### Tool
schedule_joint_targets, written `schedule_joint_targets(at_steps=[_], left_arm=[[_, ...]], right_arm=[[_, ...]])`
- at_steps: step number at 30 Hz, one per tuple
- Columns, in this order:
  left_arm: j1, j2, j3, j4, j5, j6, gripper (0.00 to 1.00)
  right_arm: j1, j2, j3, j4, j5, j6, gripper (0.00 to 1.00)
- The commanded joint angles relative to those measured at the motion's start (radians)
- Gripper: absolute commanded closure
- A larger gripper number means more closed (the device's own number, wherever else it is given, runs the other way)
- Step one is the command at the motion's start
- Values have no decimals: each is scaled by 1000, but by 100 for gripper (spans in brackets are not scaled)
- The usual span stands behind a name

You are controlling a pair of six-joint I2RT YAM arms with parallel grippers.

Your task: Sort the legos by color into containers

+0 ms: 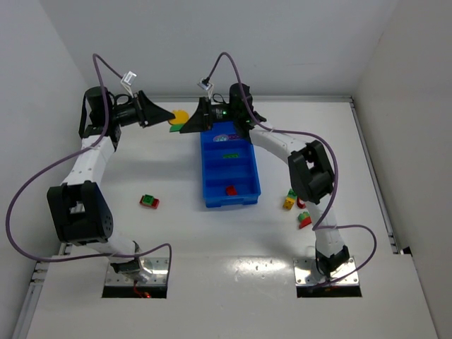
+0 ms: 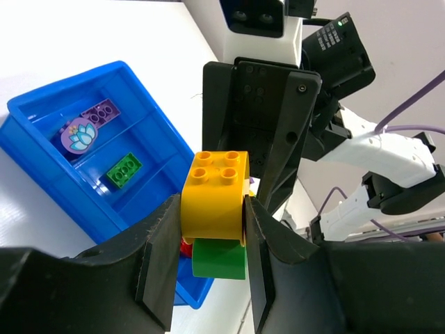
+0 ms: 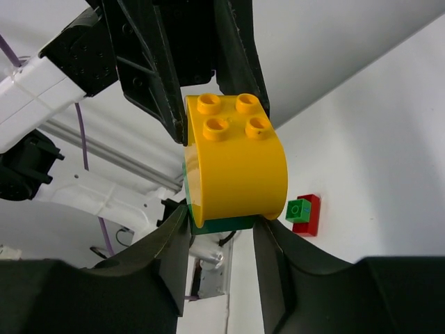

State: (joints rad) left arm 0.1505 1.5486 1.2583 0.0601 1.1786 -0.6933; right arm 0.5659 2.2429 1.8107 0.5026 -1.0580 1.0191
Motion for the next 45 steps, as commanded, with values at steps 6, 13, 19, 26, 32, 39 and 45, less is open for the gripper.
schedule_joint_targets(at_steps=[6,13,19,26,32,39,45], left_arm=[[-9,-67,-43,41,-16,0,95],[1,-39,-34,223,-99,-124,98],[11,10,68,257,-129,-155,98],[20,33,92,280,-148,-178,98],[29,-22,60,49,-238,33,98],[40,-105,-4,-153,-393,201,98],[-32,-114,-37,-236,-459,285,99]], right_arm=[[9,1,70,79,35,9,88],[19,-17,26,125,-22,-1,93],[37,-39,-13,143,-60,-20,94],[46,-57,-63,134,-80,-51,94],[8,-149,-162,-1,-80,-195,95],[-101,-350,-324,-482,-2,-588,95],[-167,-511,-503,-771,139,-950,95]])
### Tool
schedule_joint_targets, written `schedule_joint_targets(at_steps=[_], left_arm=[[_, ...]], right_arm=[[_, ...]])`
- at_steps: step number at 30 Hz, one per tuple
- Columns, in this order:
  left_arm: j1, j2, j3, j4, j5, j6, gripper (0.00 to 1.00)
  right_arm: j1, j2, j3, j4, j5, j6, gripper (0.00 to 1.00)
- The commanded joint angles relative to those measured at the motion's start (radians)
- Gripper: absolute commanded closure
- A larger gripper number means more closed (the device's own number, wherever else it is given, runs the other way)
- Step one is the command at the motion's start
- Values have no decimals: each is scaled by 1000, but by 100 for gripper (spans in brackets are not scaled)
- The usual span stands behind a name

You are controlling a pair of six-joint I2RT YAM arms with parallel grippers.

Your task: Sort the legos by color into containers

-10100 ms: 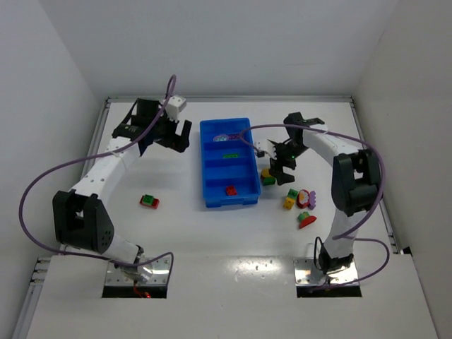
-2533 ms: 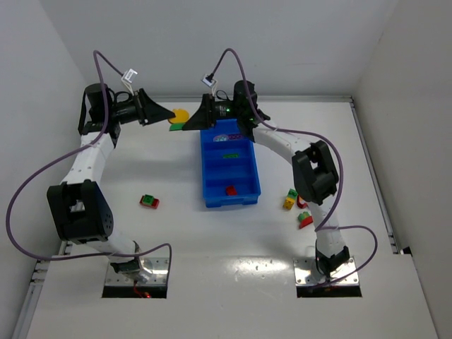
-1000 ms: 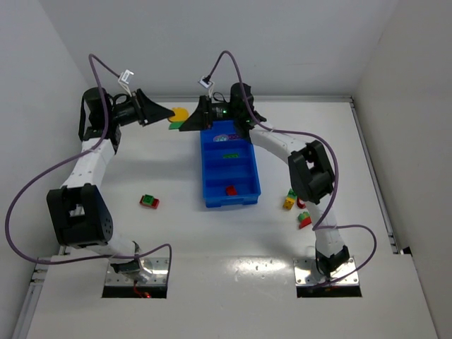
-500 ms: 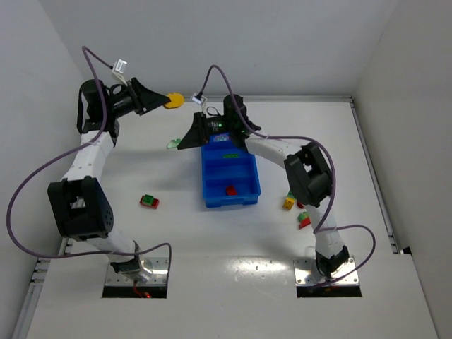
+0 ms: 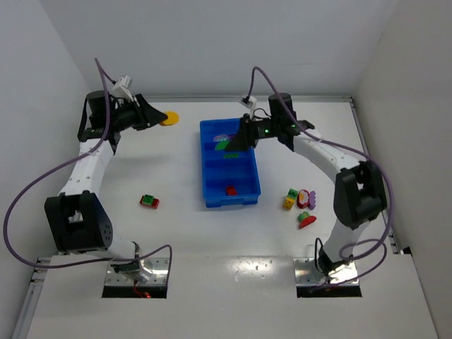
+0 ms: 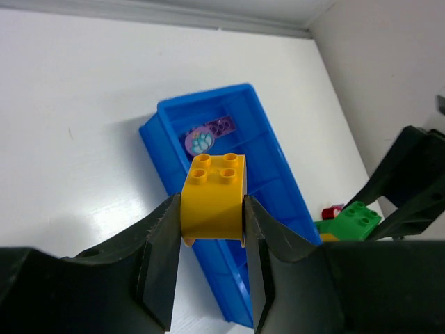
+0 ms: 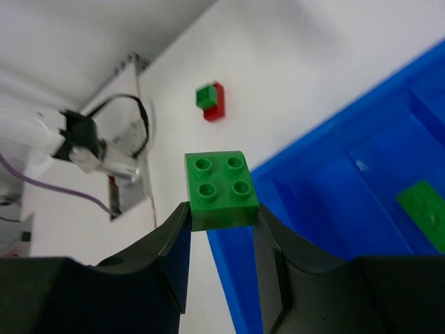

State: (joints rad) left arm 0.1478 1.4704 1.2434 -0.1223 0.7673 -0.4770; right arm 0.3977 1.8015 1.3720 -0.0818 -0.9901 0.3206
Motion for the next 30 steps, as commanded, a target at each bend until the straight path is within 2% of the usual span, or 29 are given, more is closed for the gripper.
schedule_joint_targets(at_steps=[1,3,8,13,18,23,30], left_arm=[[-39,-36,-22,-54,-48,69,99],[-48,-36,-22,-54,-48,80,99],[-57,-18,-22,-54,-39,89,99],[-88,1,-12,-54,-60,109,99],[-99,1,-12,-73,-80,140,99],[-108,21,17,-85,-89,158,99],[-108,51,47,-103,-89,186,99]], right_arm=[[1,-102,-80,-232,85,-283,95],[-10,-125,-115,-259,128,-345,95],[-31,-143,-134,-268,172,-373,95],[-31,-114,-97,-268,293,-384,95],[-40,-22,-7,-268,373,-370,95],[-40,97,67,-218,392,-280,95],[-40,199,157,-208,441,-238,95]])
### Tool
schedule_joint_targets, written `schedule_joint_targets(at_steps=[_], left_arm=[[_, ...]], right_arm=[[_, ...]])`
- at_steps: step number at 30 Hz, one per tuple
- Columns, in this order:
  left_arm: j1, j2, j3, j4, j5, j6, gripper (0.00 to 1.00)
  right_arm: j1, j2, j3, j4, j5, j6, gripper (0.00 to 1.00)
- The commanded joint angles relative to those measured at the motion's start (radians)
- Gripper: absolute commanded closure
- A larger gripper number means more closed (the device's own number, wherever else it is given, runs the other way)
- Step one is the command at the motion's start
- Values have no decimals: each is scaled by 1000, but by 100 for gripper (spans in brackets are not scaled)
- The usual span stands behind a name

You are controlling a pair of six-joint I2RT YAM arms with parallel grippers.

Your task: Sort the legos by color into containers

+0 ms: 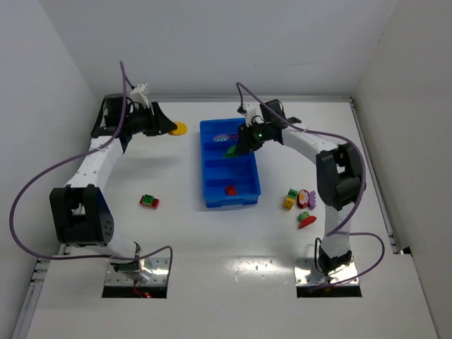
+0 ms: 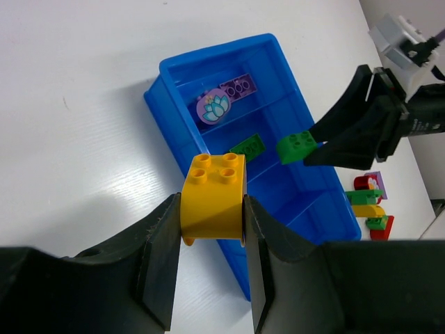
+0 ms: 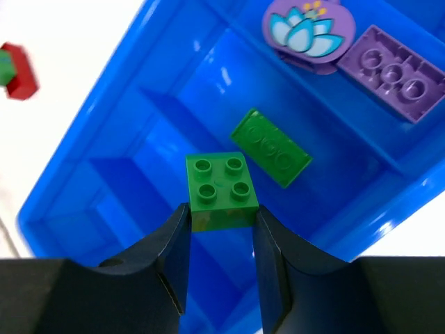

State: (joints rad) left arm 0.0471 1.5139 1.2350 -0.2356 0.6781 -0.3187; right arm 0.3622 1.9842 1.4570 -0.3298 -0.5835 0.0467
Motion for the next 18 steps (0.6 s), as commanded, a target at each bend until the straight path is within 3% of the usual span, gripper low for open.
schedule_joint_targets(at_steps=[1,9,13,17,18], left_arm=[[-7,8,55,10,0,27,99],[-7,37,64,10,0,36,99],[-7,46,73,10,0,36,99],[-7,46,73,10,0,46,99],[-7,46,83,10,-9,46,99]], right_arm=[[-5,37,72,40,43,36,95],[-14,87,111,51,109,68,93],[4,96,121,40,172,59,75],[4,87,121,40,194,59,48],[14,87,112,40,194,59,46]])
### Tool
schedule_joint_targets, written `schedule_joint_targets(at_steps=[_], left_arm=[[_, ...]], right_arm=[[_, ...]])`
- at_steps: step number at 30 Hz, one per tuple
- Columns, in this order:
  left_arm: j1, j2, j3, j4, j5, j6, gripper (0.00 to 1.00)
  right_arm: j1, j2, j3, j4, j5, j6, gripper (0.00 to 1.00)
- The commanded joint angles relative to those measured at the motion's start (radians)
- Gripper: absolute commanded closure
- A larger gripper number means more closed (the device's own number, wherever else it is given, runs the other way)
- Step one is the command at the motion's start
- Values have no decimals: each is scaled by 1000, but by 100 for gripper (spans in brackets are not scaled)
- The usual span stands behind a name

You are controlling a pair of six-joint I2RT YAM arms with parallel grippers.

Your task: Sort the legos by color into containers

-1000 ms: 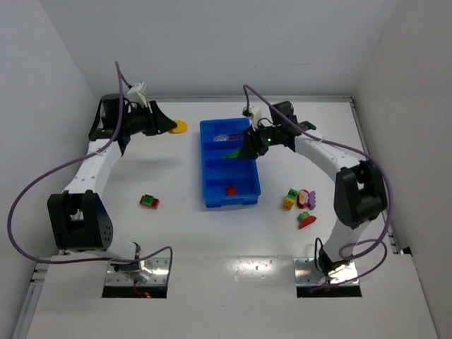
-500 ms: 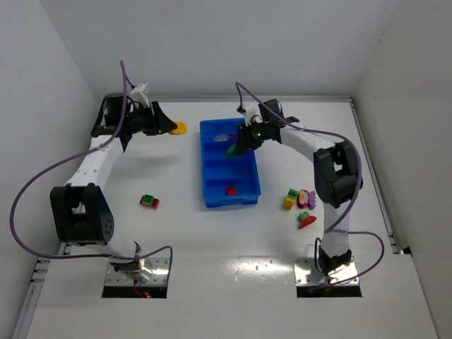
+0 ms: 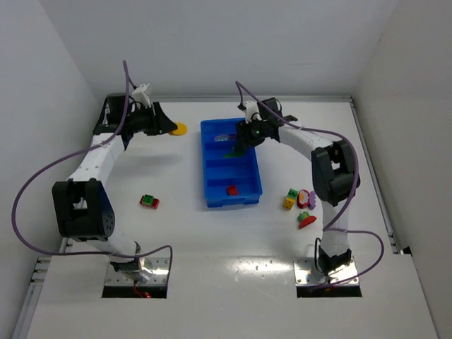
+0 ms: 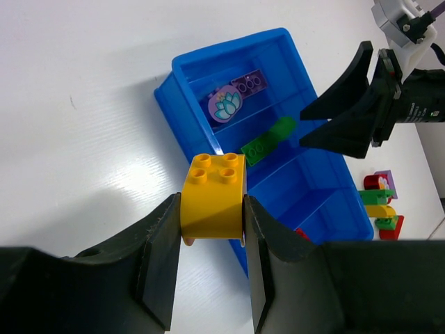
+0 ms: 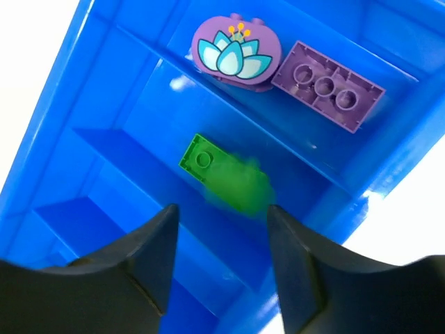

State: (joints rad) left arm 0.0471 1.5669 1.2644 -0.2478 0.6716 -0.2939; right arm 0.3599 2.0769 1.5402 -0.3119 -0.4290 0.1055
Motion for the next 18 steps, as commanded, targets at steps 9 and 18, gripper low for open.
schedule_joint_targets(at_steps=[9,18], left_arm=[[-90,-25,65,-14,166,134,99],[-406,-25,92,-222,22,401,99]], right_arm=[[25,-196,-31,78,21,16,26],[-53,-438,-126,65,303,4,20]])
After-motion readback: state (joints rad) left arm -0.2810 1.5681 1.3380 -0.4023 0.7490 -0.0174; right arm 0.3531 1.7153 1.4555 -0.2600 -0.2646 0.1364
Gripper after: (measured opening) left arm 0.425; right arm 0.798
